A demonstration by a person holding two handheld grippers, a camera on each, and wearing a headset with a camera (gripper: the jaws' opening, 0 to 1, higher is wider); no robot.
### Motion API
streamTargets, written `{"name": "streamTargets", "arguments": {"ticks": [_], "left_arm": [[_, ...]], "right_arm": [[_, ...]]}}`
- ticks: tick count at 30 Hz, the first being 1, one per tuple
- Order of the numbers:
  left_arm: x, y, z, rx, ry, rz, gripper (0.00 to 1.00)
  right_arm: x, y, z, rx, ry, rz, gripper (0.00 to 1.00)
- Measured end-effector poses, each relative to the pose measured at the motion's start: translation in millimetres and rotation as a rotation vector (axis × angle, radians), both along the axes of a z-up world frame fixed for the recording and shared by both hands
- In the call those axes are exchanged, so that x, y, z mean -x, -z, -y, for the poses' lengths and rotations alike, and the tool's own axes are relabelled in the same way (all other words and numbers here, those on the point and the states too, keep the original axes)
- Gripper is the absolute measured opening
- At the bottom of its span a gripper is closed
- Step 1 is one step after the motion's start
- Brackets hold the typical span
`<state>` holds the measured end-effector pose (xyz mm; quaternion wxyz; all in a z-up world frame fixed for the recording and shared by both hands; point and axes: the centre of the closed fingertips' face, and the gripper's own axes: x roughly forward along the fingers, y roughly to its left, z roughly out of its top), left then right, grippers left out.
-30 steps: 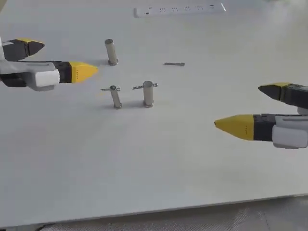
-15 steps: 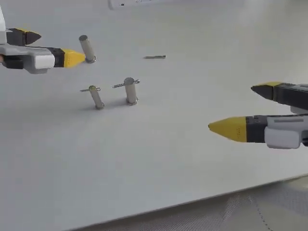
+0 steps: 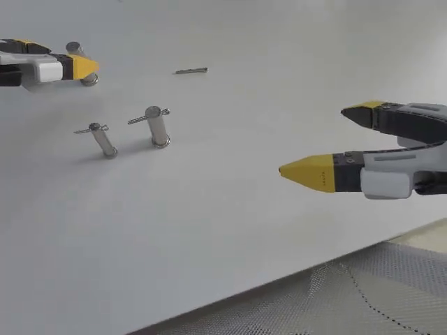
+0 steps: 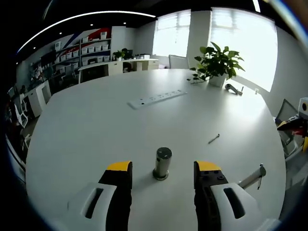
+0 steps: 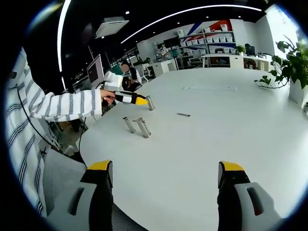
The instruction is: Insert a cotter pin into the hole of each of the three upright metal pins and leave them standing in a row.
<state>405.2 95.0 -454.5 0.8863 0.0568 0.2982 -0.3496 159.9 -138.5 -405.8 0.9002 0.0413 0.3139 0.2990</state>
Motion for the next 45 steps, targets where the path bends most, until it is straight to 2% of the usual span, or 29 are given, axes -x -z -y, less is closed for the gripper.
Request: {"name": "streamTargets", "arguments": {"ticks": [5,13,17,19,22,25,28,30,33,37,39,41,45], "left_arm": [[-7.0,7.1,3.7,0.0,-0.008,0.002,0.43],[-11.0,9.5,12.5,0.026,-0.015,0.002,0.26],[-14.2,11.2,15.9,0.013,-0.026,0.015,0.21],[-16.2,11.2,15.5,0.018,-0.039,0.015,0.16],[-20.2,12.2,15.0,0.005,-0.052,0.032,0.17],[-19.8,11.7,18.2,0.002,-0.035,0.046,0.11],[-19.1,11.6,17.5,-0.027,-0.016,0.056,0.11],[-21.1,10.8,15.7,-0.055,-0.02,0.079,0.1],[-21.2,9.6,15.2,-0.052,-0.033,0.075,0.1],[-21.5,8.4,13.6,-0.071,-0.036,0.074,0.1],[-21.0,5.6,11.6,-0.078,-0.035,0.075,0.1],[-20.2,-0.5,9.4,-0.058,-0.044,0.061,0.1],[-20.7,-21.4,3.1,-0.05,-0.057,0.076,0.1]], "right_arm": [[4.4,4.0,5.0,0.001,0.022,-0.013,0.89],[9.3,9.9,10.8,0.01,0.037,-0.033,0.87],[8.9,12.0,13.9,0.025,0.047,-0.032,0.83],[9.6,10.7,11.6,0.03,0.027,-0.019,0.81],[9.8,8.6,7.4,0.064,-0.009,0.008,0.78],[9.0,7.2,3.6,0.049,-0.016,0.008,0.78],[7.8,6.2,1.7,0.045,-0.017,0.012,0.77],[7.5,5.8,1.7,0.046,-0.019,0.012,0.77],[7.9,3.6,1.7,0.043,-0.019,0.015,0.78],[7.4,2.2,2.2,0.041,-0.015,0.015,0.79],[7.2,1.6,2.1,0.043,-0.015,0.016,0.79],[6.8,0.6,2.2,0.046,-0.017,0.018,0.79],[5.7,-3.5,2.0,0.045,-0.023,0.028,0.79]]}}
